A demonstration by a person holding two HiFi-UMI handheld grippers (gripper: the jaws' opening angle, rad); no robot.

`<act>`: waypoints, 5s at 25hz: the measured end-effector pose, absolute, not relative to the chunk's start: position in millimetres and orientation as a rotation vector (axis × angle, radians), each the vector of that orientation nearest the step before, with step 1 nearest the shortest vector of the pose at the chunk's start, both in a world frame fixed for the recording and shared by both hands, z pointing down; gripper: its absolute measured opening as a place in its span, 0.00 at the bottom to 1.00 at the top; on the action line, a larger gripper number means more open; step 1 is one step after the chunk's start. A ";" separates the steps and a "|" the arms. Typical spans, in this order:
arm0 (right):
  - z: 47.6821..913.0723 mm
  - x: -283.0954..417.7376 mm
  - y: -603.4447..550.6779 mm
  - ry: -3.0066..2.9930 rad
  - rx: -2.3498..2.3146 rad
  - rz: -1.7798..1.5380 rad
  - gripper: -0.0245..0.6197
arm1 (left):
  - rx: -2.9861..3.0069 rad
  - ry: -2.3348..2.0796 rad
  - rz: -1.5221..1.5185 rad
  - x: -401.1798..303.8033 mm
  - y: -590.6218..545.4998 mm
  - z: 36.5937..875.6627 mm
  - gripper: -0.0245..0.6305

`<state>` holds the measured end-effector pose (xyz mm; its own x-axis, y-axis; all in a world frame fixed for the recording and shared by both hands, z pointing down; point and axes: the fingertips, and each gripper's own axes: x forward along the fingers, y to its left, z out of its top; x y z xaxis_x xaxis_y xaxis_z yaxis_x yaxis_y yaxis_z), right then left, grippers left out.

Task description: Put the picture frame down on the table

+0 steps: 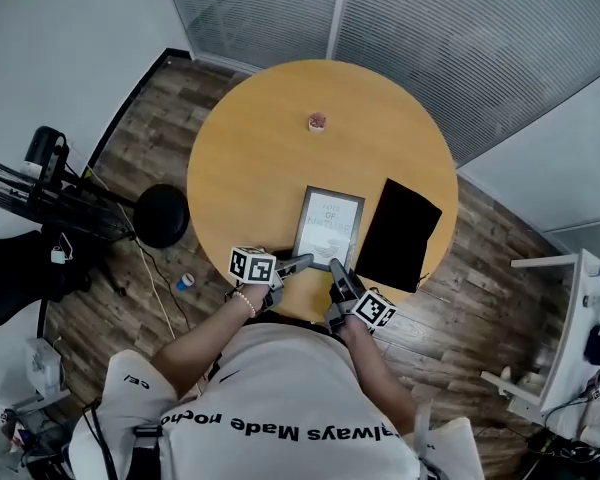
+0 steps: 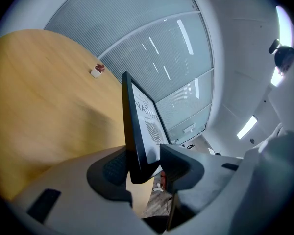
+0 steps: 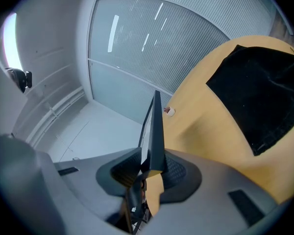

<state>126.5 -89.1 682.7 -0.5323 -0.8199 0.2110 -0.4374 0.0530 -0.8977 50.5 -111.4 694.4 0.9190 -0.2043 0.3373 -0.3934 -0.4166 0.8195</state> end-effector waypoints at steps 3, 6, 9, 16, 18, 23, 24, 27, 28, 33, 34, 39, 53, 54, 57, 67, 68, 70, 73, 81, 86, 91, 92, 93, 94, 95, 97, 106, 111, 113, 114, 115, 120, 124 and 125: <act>688.5 125.5 -87.7 1.982 -1.277 -1.488 0.20 | 2.005 -0.425 0.231 49.6 -110.3 700.1 0.30; 692.6 125.3 -86.3 1.979 -1.285 -1.502 0.20 | 1.997 -0.424 0.241 50.0 -108.7 703.4 0.30; 698.1 125.4 -86.4 1.977 -1.296 -1.511 0.20 | 1.993 -0.433 0.254 49.8 -108.6 709.0 0.30; 710.3 122.6 -86.7 1.960 -1.320 -1.539 0.21 | 1.973 -0.457 0.278 46.0 -109.0 721.6 0.31; 714.5 121.1 -86.1 1.959 -1.329 -1.549 0.21 | 1.965 -0.459 0.288 45.1 -107.5 724.8 0.32; 727.1 121.4 -84.2 1.954 -1.349 -1.579 0.22 | 1.961 -0.478 0.331 43.3 -107.3 745.2 0.33; 729.3 121.6 -83.7 1.951 -1.351 -1.586 0.22 | 1.958 -0.481 0.336 43.4 -107.1 746.8 0.33; 736.8 121.6 -84.0 1.954 -1.356 -1.608 0.23 | 1.940 -0.483 0.345 44.7 -106.0 747.9 0.33; 739.2 121.5 -84.7 1.959 -1.360 -1.614 0.23 | 1.936 -0.487 0.350 44.8 -106.2 749.6 0.33; 750.4 121.9 -85.5 1.966 -1.385 -1.648 0.24 | 1.924 -0.497 0.384 45.4 -106.9 760.2 0.34; 752.9 121.7 -86.0 1.964 -1.387 -1.654 0.24 | 1.923 -0.498 0.390 45.3 -107.5 762.3 0.34; 764.1 119.5 -87.7 1.960 -1.402 -1.686 0.25 | 1.912 -0.506 0.415 43.2 -109.0 772.3 0.35; 790.8 121.1 -89.6 1.921 -1.439 -1.779 0.27 | 1.862 -0.513 0.485 44.8 -111.2 797.6 0.35; 792.6 120.9 -89.3 1.922 -1.442 -1.787 0.27 | 1.862 -0.514 0.496 44.8 -111.0 799.0 0.35; 798.0 120.5 -88.9 1.933 -1.451 -1.803 0.27 | 1.866 -0.517 0.528 44.9 -111.0 803.9 0.36; 808.9 119.3 -89.2 1.944 -1.476 -1.872 0.28 | 1.848 -0.524 0.585 44.3 -110.8 814.2 0.37; 810.5 119.3 -89.2 1.937 -1.478 -1.881 0.28 | 1.847 -0.525 0.589 44.0 -111.1 815.5 0.37; 813.2 119.9 -89.7 1.928 -1.483 -1.892 0.29 | 1.846 -0.531 0.594 43.9 -112.4 817.8 0.37; 816.3 121.6 -90.0 1.937 -1.497 -1.899 0.30 | 1.849 -0.542 0.620 44.0 -113.1 820.3 0.39; 820.4 123.2 -88.3 1.980 -1.532 -1.916 0.31 | 1.867 -0.554 0.688 45.7 -111.3 825.4 0.39; 823.9 124.8 -86.6 2.006 -1.548 -1.923 0.32 | 1.871 -0.553 0.707 47.6 -109.5 828.4 0.39; 828.4 123.7 -84.7 2.064 -1.575 -1.927 0.34 | 1.877 -0.554 0.732 45.7 -107.3 831.3 0.39; 829.0 123.6 -84.3 2.074 -1.582 -1.930 0.34 | 1.877 -0.554 0.735 45.4 -106.8 831.8 0.39; 829.5 123.3 -84.0 2.084 -1.588 -1.932 0.35 | 1.877 -0.555 0.737 45.0 -106.5 832.5 0.39; 830.0 123.1 -83.9 2.095 -1.594 -1.933 0.35 | 1.878 -0.555 0.739 44.6 -106.5 833.1 0.39; 830.4 122.7 -83.8 2.106 -1.600 -1.935 0.35 | 1.880 -0.556 0.740 44.3 -106.6 833.6 0.39; 831.3 122.2 -83.5 2.127 -1.609 -1.934 0.36 | 1.883 -0.557 0.742 43.6 -106.5 834.3 0.39; 832.4 122.6 -79.2 2.233 -1.662 -1.907 0.39 | 1.898 -0.565 0.747 40.9 -100.4 834.1 0.39; 834.7 124.2 -77.3 2.267 -1.684 -1.911 0.41 | 1.912 -0.561 0.768 41.8 -98.7 834.3 0.39; 836.0 125.0 -74.8 2.271 -1.693 -1.916 0.41 | 1.918 -0.562 0.776 42.0 -96.6 834.9 0.40; 836.5 124.9 -73.2 2.273 -1.698 -1.918 0.41 | 1.920 -0.562 0.780 41.5 -95.1 835.1 0.39; 836.9 124.7 -71.8 2.274 -1.704 -1.919 0.41 | 1.922 -0.561 0.784 40.9 -93.6 835.2 0.39; 839.1 125.3 -67.3 2.287 -1.730 -1.921 0.42 | 1.926 -0.557 0.798 38.8 -89.5 835.5 0.40; 841.4 124.5 -66.5 2.298 -1.759 -1.919 0.42 | 1.930 -0.551 0.800 36.4 -89.2 836.1 0.40; 841.9 124.9 -65.6 2.304 -1.767 -1.918 0.43 | 1.930 -0.551 0.800 36.2 -88.4 836.1 0.40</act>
